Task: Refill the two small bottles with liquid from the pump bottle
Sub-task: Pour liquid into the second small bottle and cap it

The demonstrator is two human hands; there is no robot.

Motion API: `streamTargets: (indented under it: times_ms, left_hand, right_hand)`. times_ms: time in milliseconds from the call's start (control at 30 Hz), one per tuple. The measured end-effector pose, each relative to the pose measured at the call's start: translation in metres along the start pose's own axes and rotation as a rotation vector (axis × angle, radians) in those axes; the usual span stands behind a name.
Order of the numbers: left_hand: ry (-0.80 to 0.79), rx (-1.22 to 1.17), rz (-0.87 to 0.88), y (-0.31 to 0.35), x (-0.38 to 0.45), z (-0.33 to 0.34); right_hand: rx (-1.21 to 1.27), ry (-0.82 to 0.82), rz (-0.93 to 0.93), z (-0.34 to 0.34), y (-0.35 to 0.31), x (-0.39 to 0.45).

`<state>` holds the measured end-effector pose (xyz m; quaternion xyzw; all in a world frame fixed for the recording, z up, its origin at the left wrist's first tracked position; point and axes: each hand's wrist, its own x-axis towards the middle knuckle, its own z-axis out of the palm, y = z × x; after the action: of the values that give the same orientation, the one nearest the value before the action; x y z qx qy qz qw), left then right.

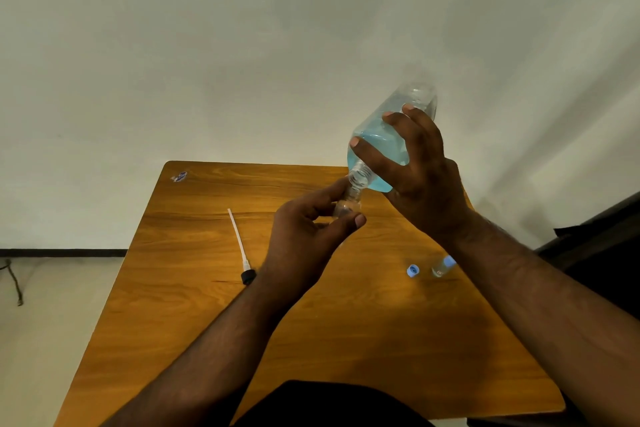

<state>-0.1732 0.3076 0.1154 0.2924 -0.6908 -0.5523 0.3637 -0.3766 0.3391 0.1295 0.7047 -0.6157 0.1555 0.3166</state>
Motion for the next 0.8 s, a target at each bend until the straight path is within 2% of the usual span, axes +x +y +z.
streamTargets:
  times_ms: [800]
  left_hand:
    - [0.005,-0.026,0.01,-0.0006,0.0005,-0.0013]
  right_hand:
    - [-0.006,-0.022,0.008,-0.0015,-0.002,0.0018]
